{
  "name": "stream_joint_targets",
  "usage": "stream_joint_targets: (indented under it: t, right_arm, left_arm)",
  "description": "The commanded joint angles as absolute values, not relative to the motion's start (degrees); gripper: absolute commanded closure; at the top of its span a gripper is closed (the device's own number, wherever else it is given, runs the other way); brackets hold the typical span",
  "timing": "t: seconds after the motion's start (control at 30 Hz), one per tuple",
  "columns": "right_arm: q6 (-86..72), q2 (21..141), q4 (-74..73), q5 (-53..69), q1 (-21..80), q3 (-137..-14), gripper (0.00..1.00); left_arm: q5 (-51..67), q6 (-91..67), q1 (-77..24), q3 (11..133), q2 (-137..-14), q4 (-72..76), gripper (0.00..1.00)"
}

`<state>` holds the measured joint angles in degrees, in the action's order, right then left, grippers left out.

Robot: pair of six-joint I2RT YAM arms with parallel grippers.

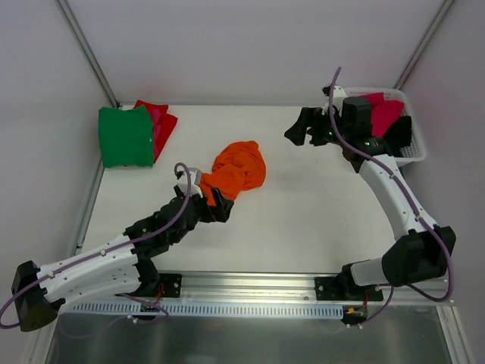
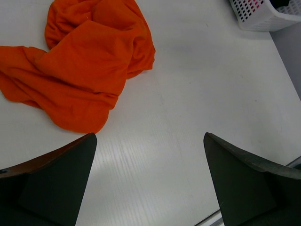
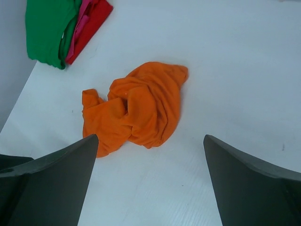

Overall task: Fold and stack the t-shirts
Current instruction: Move the tshirt to the center of the board

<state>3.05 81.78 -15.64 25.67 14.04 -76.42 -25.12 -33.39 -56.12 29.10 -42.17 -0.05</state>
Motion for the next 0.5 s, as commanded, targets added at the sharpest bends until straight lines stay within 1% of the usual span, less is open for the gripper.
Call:
stream_joint_targets:
  t: [0.0,0.07,0.1,0.13,0.17,0.2,0.23,0.3,0.33,0.4,0.43,0.47]
  right_arm:
    - [1.3,74.7,-13.5,16.5,14.2,-73.6,0.01]
    - [0.3,73.2,-12.1,15.8,14.3,-70.8,0.01]
    - [-1.1,71.6,-11.4,15.7,14.4,-67.8,0.01]
    - [-1.7,70.8,-11.0,15.5,14.6,-66.5,0.00]
    - [-2.0,69.9,-10.9,14.3,15.0,-65.1,0.01]
    - [-2.4,69.0,-10.9,13.8,15.3,-63.9,0.01]
    - [-2.5,66.8,-10.8,13.3,15.5,-61.1,0.01]
    - [-3.7,64.3,-9.8,13.1,15.8,-58.0,0.01]
    - [-4.1,62.2,-9.4,13.2,16.0,-55.3,0.01]
    - [-4.2,60.2,-9.4,13.4,16.5,-53.3,0.00]
    - [-4.3,58.6,-9.8,13.3,16.6,-51.7,0.00]
    - [-4.1,57.9,-10.0,13.2,16.8,-51.0,0.00]
  left_arm:
    - [-28.7,-31.3,-55.2,33.9,-47.0,-1.8,0.01]
    - [-26.0,-31.1,-52.1,37.3,-53.0,-2.1,0.01]
    - [-18.9,-31.8,-49.9,38.5,-55.4,-2.0,0.01]
    - [-12.8,-32.4,-43.5,39.7,-60.5,-2.1,0.01]
    - [-6.8,-33.7,-40.5,41.9,-63.1,-1.9,0.01]
    - [-3.3,-33.7,-38.5,43.1,-65.9,-1.8,0.02]
    - [-2.1,-33.4,-37.5,44.5,-71.1,-1.7,0.02]
    - [-2.8,-31.9,-34.9,49.2,-76.3,-1.8,0.02]
    - [-2.6,-31.7,-33.8,51.0,-81.2,-1.9,0.02]
    - [-2.1,-31.7,-30.9,56.9,-86.3,-3.2,0.03]
    - [-1.5,-31.3,-30.2,59.3,-91.1,-4.0,0.04]
    - [-1.8,-31.0,-29.8,63.9,-93.3,-5.2,0.04]
